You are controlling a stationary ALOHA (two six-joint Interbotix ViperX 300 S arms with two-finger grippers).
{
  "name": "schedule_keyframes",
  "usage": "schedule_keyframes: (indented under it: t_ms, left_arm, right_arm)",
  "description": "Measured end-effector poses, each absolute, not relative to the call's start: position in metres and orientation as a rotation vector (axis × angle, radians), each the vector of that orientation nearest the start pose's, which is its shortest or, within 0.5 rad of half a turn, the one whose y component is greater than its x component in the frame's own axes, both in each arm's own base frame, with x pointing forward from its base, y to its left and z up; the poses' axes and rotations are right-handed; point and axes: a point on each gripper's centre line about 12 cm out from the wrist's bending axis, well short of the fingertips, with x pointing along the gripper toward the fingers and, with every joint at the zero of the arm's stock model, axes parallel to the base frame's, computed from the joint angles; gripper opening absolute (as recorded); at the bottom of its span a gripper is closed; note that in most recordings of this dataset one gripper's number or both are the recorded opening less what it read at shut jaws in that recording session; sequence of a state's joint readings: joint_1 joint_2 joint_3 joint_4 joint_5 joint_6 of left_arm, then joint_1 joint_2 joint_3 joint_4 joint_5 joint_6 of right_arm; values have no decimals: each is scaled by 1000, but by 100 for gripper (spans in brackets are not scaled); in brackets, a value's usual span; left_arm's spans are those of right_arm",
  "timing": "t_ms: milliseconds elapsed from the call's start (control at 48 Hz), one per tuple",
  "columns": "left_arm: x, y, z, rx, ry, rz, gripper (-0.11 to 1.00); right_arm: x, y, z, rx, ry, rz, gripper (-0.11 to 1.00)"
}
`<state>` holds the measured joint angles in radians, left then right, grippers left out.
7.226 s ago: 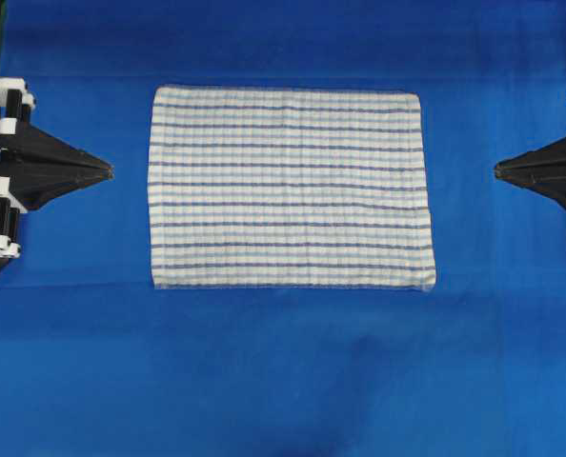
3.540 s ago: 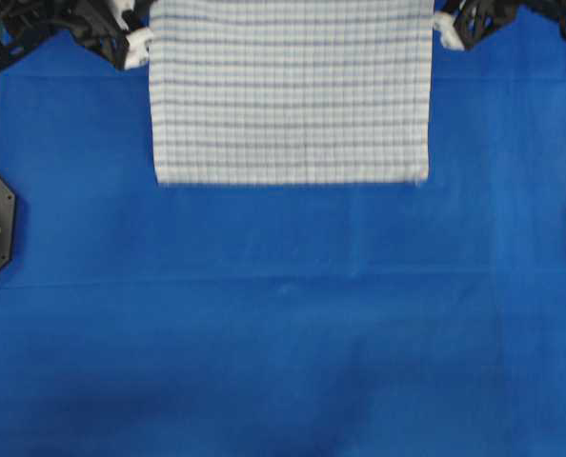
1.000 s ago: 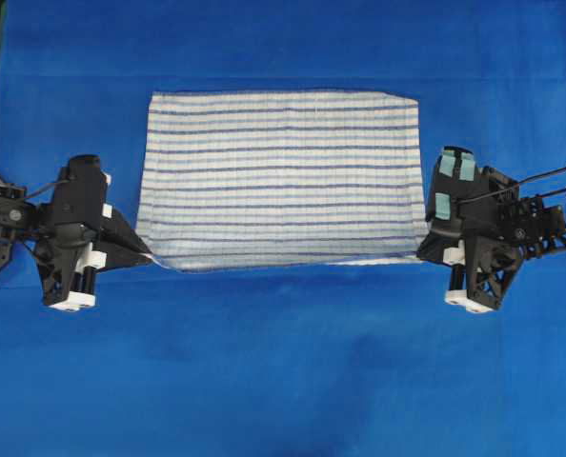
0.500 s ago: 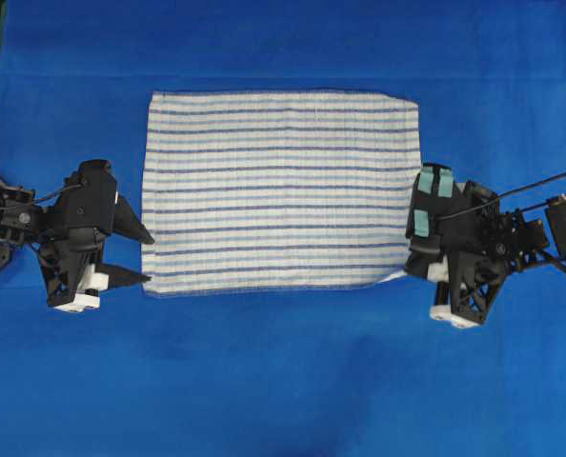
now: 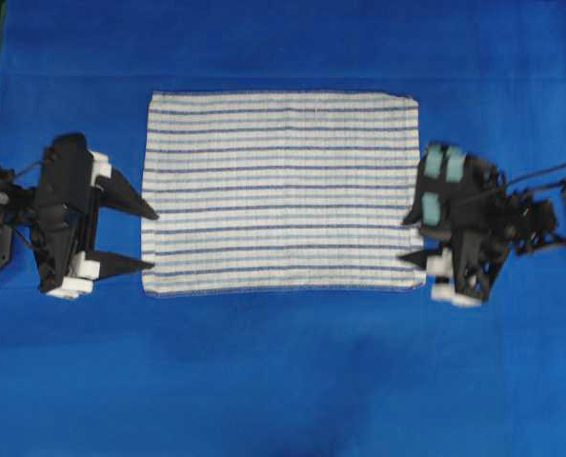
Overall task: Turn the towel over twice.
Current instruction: 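Open both grippers and withdraw them outward from the towel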
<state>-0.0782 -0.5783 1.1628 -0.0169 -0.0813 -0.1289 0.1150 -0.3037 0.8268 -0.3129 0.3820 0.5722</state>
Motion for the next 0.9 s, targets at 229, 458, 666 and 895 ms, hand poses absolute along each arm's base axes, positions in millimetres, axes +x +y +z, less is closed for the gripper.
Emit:
schedule_keyframes:
  t_ms: [229, 458, 666, 895]
  left_arm:
    - [231, 9, 214, -104, 390, 60, 76]
    - [218, 24, 238, -55, 283, 117, 76]
    - [213, 26, 245, -47, 246, 126, 76]
    - [215, 38, 237, -47, 280, 178, 76]
  right_arm:
    - [288, -24, 222, 104, 748, -229, 60]
    - [268, -53, 244, 82, 618, -301, 60]
    - [260, -57, 253, 83, 567, -313, 60]
    - [261, -68, 246, 94, 585, -347, 60]
